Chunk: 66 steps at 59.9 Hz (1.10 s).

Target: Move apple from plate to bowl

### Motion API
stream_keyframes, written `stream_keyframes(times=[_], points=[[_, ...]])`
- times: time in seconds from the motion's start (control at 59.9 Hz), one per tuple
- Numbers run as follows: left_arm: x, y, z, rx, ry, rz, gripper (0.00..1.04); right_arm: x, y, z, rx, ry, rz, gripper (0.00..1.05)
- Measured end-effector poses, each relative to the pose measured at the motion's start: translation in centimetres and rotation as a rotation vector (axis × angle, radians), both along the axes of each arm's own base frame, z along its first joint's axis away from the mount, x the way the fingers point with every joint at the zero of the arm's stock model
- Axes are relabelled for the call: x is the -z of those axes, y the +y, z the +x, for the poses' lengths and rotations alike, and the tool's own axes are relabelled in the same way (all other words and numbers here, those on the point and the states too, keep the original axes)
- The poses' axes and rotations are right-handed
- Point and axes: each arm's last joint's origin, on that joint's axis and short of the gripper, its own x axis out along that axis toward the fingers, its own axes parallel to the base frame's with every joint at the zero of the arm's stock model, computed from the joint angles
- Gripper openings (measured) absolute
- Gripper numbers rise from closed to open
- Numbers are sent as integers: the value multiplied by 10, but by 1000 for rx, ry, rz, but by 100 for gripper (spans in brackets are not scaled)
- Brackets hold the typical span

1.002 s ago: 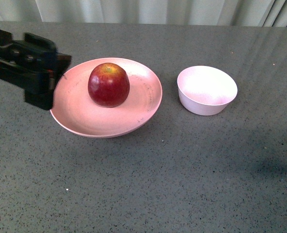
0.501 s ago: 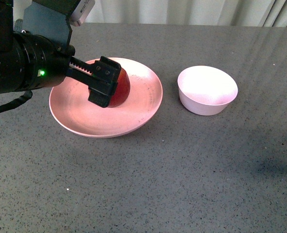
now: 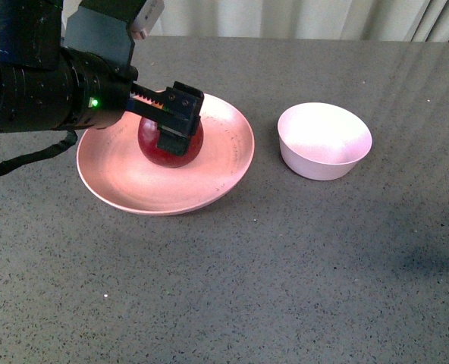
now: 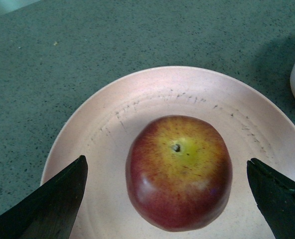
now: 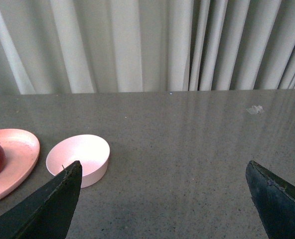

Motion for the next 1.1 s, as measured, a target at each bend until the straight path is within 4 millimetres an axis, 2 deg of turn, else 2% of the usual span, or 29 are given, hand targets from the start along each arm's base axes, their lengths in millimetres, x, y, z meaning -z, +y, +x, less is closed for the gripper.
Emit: stream_keyframes(times=[0.267,0.584,0.802,0.952,1.102], points=[[9,-7,0,25,24,5,96,0,0,0,0,0,0,96],[19,-13,14,23,34,12,96,0,0,0,0,0,0,96],[25,-16,16,18,52,25,96,0,0,0,0,0,0,96],[26,-17,16,9,52,36,76,0,0,0,0,0,0,96],[25,-19,16,6,49,40,70,0,0,0,0,0,0,96]])
